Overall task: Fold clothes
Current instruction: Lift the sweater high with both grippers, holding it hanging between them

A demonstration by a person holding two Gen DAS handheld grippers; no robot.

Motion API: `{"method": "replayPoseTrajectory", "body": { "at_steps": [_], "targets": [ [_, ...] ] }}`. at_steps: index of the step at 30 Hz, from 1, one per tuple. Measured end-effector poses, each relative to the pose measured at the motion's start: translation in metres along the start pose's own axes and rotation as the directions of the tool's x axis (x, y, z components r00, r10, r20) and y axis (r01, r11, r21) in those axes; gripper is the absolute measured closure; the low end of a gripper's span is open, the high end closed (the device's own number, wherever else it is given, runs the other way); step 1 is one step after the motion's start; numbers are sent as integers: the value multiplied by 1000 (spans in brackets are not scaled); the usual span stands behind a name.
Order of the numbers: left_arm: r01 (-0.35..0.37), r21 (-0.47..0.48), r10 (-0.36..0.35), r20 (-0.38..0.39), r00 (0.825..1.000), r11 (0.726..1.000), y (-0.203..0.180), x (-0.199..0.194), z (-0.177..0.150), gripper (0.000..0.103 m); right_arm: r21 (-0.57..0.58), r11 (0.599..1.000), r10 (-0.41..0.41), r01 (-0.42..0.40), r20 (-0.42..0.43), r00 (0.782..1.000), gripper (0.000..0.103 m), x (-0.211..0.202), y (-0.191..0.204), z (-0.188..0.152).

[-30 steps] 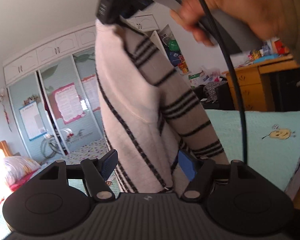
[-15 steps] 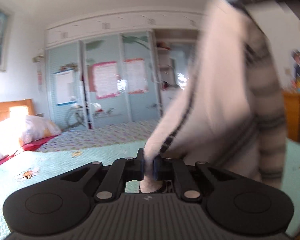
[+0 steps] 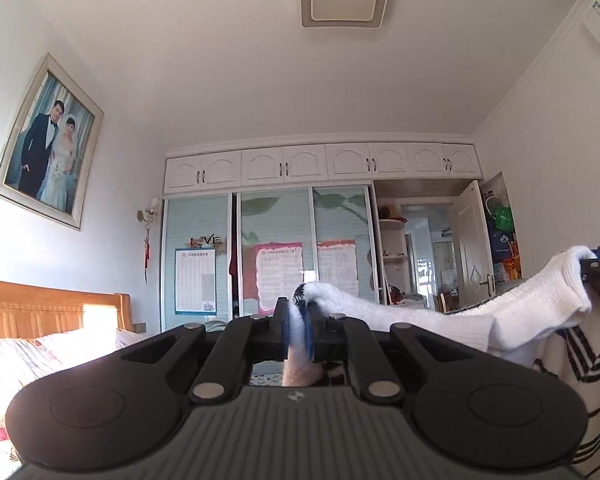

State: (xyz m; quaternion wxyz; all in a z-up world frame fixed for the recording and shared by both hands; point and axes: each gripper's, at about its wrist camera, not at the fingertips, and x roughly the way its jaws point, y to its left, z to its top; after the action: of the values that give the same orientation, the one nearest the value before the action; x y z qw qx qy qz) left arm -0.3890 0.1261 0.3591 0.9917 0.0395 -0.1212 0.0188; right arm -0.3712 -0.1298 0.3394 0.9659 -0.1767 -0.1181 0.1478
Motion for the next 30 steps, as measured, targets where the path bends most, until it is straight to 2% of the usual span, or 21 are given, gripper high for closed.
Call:
{"method": "replayPoseTrajectory", "body": {
  "at_steps": [4,6,8,12,15,18,20,23,30],
  "targets": [
    [8,18,-8,29,1000,1000,-5,-6,12,95,1,1000,-13,13,67,998,94,-1,-2,21],
    [14,30,-15,35,999,999,-9,-10,11,95,4,1000,-12,12,81,997,94,2,-2,26],
    [17,32,-17,9,1000,999,-12,-12,2,95,13,1000,1,-2,64,998,94,7,0,21],
    [8,13,-6,-123,992,1000,-13,-7,-27,95,38,999,27,-27,-9,1000,94,14,9,-4],
    [-6,10,8,-234,972,1000,-10,1,-49,95,72,996,52,-46,-92,994,94,13,17,-34],
    [-19,11,22,-331,943,1000,-5,12,-65,95,81,994,85,-72,-166,982,94,12,29,-58],
    [-29,30,38,-357,933,999,0,22,-64,95,88,992,102,-87,-185,977,94,15,35,-63],
    [-38,38,49,-364,930,999,7,36,-51,95,71,993,100,-90,-150,984,94,25,40,-46],
    [-55,61,70,-283,957,997,22,59,3,95,-8,999,50,-50,24,998,94,52,37,28]
  ]
}}
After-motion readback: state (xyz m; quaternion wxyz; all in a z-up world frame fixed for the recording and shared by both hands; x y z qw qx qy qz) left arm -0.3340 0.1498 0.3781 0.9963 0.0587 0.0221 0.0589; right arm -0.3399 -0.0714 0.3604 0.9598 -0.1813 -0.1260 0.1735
